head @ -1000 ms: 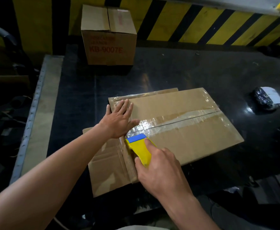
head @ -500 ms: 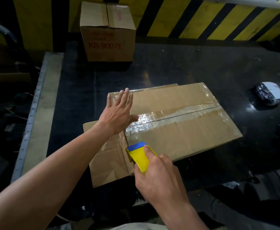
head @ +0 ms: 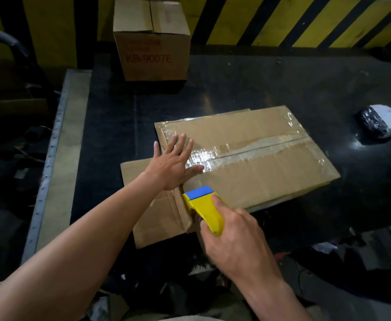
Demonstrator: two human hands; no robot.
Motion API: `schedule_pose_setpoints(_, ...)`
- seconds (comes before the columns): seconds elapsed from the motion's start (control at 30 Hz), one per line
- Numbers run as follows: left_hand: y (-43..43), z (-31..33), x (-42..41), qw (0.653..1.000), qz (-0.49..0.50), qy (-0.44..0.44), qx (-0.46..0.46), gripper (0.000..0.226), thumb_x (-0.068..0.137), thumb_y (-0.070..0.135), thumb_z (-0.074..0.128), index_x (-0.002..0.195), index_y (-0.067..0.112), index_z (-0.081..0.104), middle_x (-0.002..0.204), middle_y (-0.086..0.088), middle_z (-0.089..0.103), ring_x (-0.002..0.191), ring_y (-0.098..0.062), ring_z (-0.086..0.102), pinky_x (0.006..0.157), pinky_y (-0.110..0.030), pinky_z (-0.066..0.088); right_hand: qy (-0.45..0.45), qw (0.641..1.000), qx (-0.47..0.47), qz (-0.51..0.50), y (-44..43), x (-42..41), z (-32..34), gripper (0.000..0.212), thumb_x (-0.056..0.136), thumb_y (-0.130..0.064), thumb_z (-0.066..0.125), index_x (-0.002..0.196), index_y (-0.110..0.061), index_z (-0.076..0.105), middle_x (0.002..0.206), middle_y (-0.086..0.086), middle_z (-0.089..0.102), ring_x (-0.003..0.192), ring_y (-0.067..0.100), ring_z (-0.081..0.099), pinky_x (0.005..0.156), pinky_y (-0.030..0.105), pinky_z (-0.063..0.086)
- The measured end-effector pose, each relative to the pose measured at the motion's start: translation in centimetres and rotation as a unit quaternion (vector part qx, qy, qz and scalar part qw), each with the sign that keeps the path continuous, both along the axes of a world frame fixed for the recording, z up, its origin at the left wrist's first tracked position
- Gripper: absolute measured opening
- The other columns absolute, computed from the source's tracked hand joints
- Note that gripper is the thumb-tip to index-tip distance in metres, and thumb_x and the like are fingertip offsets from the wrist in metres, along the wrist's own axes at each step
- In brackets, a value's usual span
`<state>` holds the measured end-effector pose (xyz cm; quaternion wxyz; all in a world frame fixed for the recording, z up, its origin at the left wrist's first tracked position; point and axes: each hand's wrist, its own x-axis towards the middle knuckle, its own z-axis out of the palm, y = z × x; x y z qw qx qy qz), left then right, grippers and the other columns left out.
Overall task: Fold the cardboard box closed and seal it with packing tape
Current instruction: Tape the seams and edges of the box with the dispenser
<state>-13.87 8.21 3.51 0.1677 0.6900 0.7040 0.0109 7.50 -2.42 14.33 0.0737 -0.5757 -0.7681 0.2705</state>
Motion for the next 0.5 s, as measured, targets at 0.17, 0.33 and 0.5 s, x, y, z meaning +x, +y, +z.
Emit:
schedule_pose_setpoints(0.17,0.4,0.0,-0.1,1.000,-0.004,-0.009,0.003,0.099,0.087,0.084,0.010,0.162,0.023,-0.008,0.170,-0.002,-0.019,0.154,-0.020,-0.023,0.119,-0.066,-0.009,0.003,1.000,-0.001,-0.025,-2.6,1.2,0.0,0.066,0.091,-0.056,0.049,0.151,-0.042,0.023,0.088,-0.006,0.043,0.081,0.017,0.054,0.075,0.032,0.049)
schedule_pose_setpoints(0.33,0.4,0.4,0.3,1.000,-0.007,0.007,0.005,0.099,0.089,0.083,0.012,0.162,0.020,-0.007,0.170,-0.007,-0.017,0.155,-0.024,-0.022,0.120,-0.068,-0.008,-0.019,0.999,-0.002,-0.039,-3.5,1.1,-0.5,0.065,0.092,-0.054,0.050,0.150,-0.041,0.024,0.089,-0.004,0.042,0.081,0.021,0.056,0.074,0.035,0.050)
schedule_pose_setpoints(0.5,-1.2,1.6,2.1,0.996,0.006,0.046,0.073,0.097,0.095,0.075,0.021,0.162,0.009,-0.003,0.170,-0.015,-0.013,0.156,-0.031,-0.013,0.122,-0.063,-0.005,-0.045,0.998,0.007,-0.038,-4.0,0.7,-0.9,0.064,0.092,-0.054,0.049,0.150,-0.040,0.027,0.089,-0.003,0.041,0.076,0.021,0.053,0.069,0.030,0.045)
